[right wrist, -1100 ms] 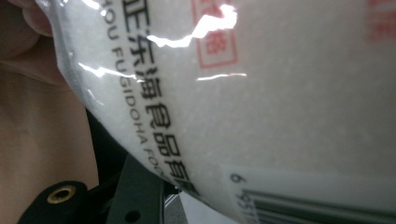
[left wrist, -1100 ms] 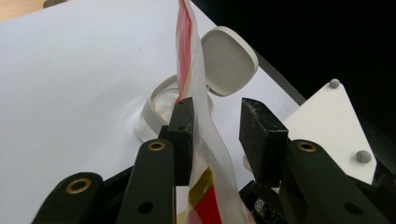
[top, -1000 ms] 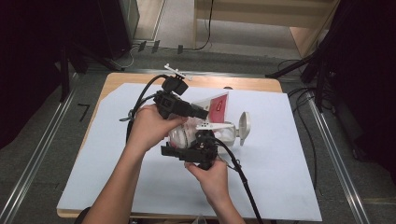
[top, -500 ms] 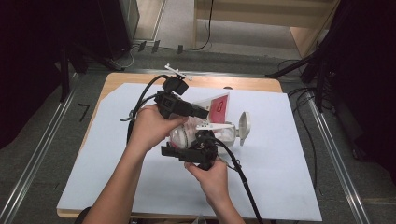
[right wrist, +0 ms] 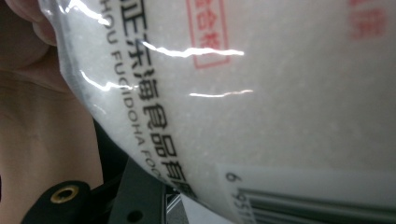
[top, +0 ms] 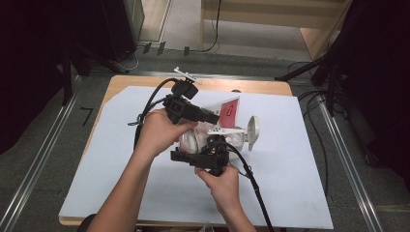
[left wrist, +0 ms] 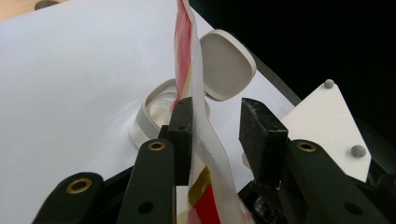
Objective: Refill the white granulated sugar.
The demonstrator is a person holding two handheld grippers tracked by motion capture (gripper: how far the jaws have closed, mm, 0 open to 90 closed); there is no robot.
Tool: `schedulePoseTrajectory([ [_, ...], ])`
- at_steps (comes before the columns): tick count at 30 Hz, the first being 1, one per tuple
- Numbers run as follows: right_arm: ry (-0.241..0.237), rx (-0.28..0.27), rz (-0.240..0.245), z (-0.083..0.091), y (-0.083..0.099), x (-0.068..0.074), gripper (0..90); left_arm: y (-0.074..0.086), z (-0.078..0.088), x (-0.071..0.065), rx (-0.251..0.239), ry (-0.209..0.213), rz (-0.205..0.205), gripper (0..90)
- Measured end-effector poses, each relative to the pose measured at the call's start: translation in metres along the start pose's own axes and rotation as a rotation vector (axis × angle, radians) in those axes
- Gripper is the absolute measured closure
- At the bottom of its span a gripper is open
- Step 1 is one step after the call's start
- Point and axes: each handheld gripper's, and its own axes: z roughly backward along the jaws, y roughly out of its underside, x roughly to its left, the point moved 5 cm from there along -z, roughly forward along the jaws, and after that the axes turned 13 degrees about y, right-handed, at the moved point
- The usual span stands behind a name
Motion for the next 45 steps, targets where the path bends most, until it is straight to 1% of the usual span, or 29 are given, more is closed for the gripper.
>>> schedulePoseTrajectory([
  [1, 0.000, -0.003, 0.003, 0.0001, 0.0002, -0.0002, 63.2, 0.0000, -0.0002, 0.0000, 0.001, -0.003, -0.003, 67.0],
  [3, 0.000, -0.002, 0.003, 0.0006, 0.0009, -0.0002, 63.2, 0.0003, -0.0011, -0.0008, -0.002, 0.003, -0.002, 67.1],
  [6, 0.001, -0.008, -0.002, 0.0016, 0.0019, 0.0003, 63.1, 0.0005, -0.0013, -0.0019, 0.007, 0.000, -0.004, 66.8],
  [8, -0.004, -0.007, -0.001, 0.0022, 0.0022, 0.0004, 63.2, 0.0000, -0.0026, -0.0031, -0.002, 0.001, -0.004, 66.6],
  [10, -0.003, -0.009, -0.004, 0.0028, 0.0023, 0.0008, 63.2, 0.0001, -0.0020, -0.0034, 0.009, -0.002, -0.008, 66.2],
  [14, -0.008, -0.009, -0.002, 0.0040, 0.0026, 0.0014, 63.2, 0.0003, -0.0021, -0.0037, 0.012, 0.005, -0.013, 65.6],
  [22, -0.006, -0.014, 0.005, 0.0035, 0.0031, 0.0020, 63.2, 0.0007, -0.0015, -0.0042, 0.006, 0.006, -0.003, 65.3],
  [27, -0.007, -0.014, 0.001, 0.0037, 0.0031, 0.0026, 63.2, 0.0007, -0.0012, -0.0043, 0.011, 0.008, -0.007, 65.3],
  [30, -0.006, -0.013, -0.002, 0.0038, 0.0031, 0.0026, 63.3, 0.0007, -0.0015, -0.0043, 0.004, 0.008, -0.003, 65.2],
  [32, -0.010, -0.013, -0.003, 0.0038, 0.0031, 0.0026, 63.3, 0.0008, -0.0006, -0.0034, 0.010, 0.010, -0.010, 65.1],
  [35, -0.013, -0.014, -0.003, 0.0038, 0.0030, 0.0026, 63.4, 0.0009, 0.0001, -0.0034, 0.016, 0.007, -0.010, 65.0],
  [40, -0.010, -0.016, 0.000, 0.0041, 0.0028, 0.0028, 63.5, 0.0007, -0.0004, -0.0037, 0.006, 0.013, -0.010, 65.0],
  [42, -0.010, -0.016, -0.001, 0.0042, 0.0028, 0.0028, 63.4, 0.0006, -0.0003, -0.0036, 0.011, 0.009, -0.006, 65.0],
  [45, -0.010, -0.017, 0.003, 0.0040, 0.0029, 0.0024, 63.3, 0.0005, -0.0012, -0.0038, 0.003, 0.007, -0.002, 65.3],
])
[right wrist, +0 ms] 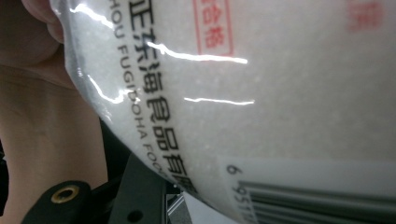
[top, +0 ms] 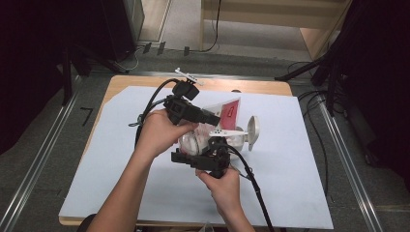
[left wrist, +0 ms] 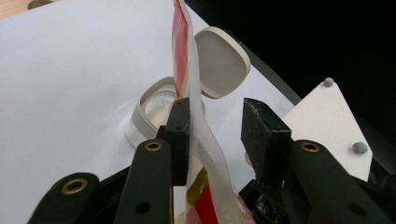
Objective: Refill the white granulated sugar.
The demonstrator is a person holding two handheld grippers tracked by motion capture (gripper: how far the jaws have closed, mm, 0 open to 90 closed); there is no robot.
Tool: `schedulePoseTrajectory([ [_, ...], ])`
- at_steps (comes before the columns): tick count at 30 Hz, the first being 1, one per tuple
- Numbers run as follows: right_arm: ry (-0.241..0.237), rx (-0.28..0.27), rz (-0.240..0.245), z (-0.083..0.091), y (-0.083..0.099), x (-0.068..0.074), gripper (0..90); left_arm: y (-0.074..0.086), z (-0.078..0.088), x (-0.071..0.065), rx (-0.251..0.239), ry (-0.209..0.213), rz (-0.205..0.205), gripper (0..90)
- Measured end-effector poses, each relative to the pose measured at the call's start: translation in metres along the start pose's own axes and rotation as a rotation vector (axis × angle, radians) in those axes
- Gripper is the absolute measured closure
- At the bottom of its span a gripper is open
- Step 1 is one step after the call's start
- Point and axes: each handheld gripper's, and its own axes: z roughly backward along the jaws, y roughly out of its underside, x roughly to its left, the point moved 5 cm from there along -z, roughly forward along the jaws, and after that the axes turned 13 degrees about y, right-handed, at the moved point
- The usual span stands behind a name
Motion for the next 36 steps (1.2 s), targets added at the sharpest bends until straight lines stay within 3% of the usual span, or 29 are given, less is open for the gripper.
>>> schedulePoseTrajectory([
  [6, 0.033, -0.012, 0.035, -0.0007, 0.0008, 0.0022, 59.7, -0.0004, -0.0003, -0.0009, -0.003, 0.001, 0.004, 67.2],
  [10, 0.058, -0.005, 0.049, -0.0014, 0.0011, 0.0028, 62.1, -0.0002, -0.0002, -0.0013, -0.002, -0.004, 0.005, 67.2],
  [21, 0.026, -0.006, 0.007, -0.0006, 0.0010, 0.0040, 63.1, -0.0007, 0.0001, -0.0018, 0.003, 0.008, -0.001, 64.3],
  [36, 0.010, -0.022, -0.011, 0.0026, -0.0019, 0.0038, 63.2, -0.0037, -0.0014, -0.0036, 0.006, 0.005, -0.012, 62.2],
])
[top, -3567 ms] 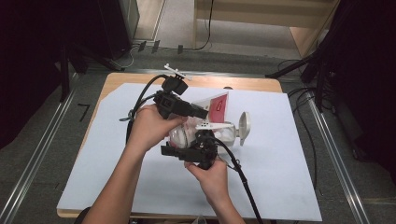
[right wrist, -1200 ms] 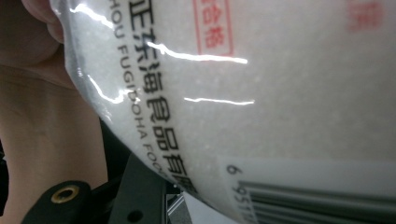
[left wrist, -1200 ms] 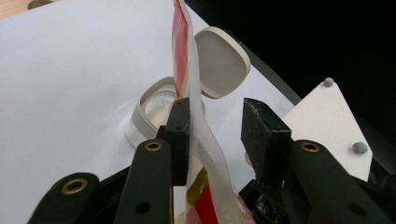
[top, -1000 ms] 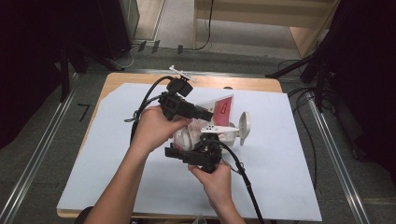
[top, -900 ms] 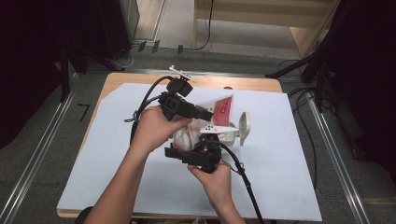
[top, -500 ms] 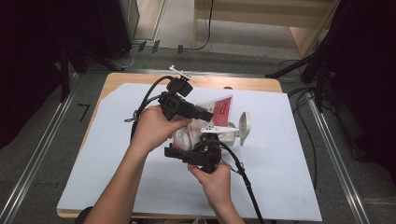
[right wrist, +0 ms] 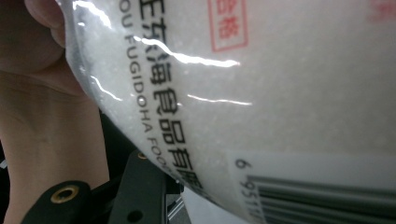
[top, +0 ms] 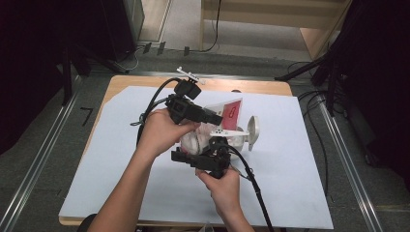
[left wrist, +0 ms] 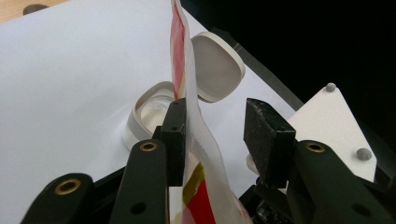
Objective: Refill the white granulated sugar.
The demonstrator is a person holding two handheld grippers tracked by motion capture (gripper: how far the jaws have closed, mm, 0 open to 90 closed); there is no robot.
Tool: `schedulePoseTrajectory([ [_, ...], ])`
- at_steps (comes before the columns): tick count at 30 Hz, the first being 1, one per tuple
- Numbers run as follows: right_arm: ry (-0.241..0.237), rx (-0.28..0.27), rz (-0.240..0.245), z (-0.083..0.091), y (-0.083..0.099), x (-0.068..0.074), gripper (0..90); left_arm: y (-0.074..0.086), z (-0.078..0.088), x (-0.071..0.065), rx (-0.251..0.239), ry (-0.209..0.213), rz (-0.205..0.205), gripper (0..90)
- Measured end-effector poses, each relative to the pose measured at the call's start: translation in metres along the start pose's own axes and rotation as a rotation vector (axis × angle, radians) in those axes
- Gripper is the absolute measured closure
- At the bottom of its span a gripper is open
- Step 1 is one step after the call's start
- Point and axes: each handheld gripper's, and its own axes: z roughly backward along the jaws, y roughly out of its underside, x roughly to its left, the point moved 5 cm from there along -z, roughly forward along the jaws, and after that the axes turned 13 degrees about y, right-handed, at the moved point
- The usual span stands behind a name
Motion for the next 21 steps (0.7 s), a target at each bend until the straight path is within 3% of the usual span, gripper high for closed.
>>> schedulePoseTrajectory([
  [21, -0.022, -0.007, -0.004, -0.0038, -0.0025, 0.0051, 63.0, -0.0005, 0.0035, -0.0028, -0.014, 0.001, -0.004, 62.2],
])
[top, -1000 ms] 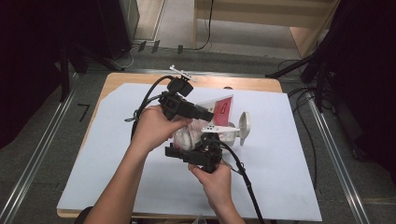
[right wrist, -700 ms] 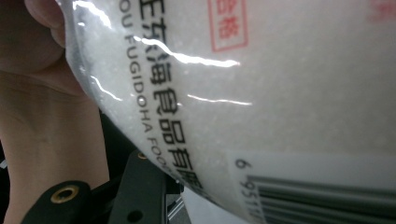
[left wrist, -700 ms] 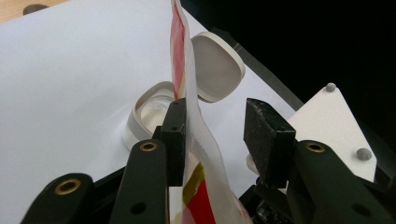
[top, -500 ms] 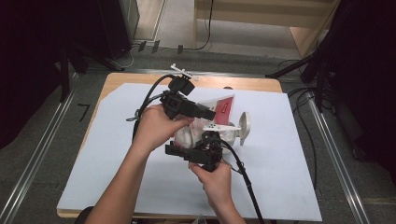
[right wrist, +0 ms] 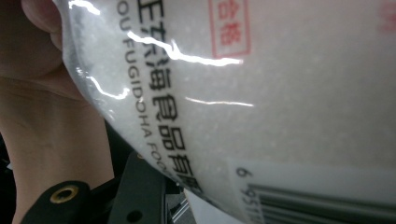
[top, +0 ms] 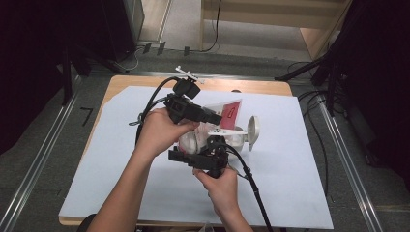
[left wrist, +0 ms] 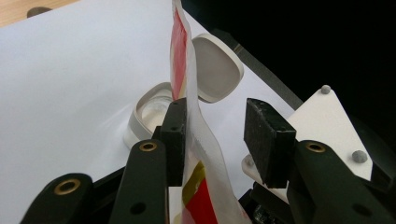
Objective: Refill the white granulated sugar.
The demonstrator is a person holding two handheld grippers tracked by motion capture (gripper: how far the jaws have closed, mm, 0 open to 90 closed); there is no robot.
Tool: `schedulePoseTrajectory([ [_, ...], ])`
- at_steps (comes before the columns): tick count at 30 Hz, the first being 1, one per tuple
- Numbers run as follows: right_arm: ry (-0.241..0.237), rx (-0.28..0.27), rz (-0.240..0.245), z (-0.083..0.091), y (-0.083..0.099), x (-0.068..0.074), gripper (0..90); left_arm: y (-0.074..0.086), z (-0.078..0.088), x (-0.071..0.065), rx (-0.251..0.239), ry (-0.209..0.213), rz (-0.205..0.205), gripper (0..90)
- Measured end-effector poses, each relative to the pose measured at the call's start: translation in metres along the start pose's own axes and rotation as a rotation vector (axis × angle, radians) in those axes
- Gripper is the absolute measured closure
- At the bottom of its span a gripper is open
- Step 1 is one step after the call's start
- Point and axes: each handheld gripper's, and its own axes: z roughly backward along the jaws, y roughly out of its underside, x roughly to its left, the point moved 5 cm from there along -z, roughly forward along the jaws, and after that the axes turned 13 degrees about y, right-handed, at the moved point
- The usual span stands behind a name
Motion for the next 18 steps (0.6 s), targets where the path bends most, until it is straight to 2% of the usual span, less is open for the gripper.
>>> schedulePoseTrajectory([
  [18, -0.001, 0.006, -0.005, -0.0015, 0.0022, 0.0029, 63.0, 0.0024, 0.0017, 0.0012, 0.021, 0.002, 0.003, 63.6],
])
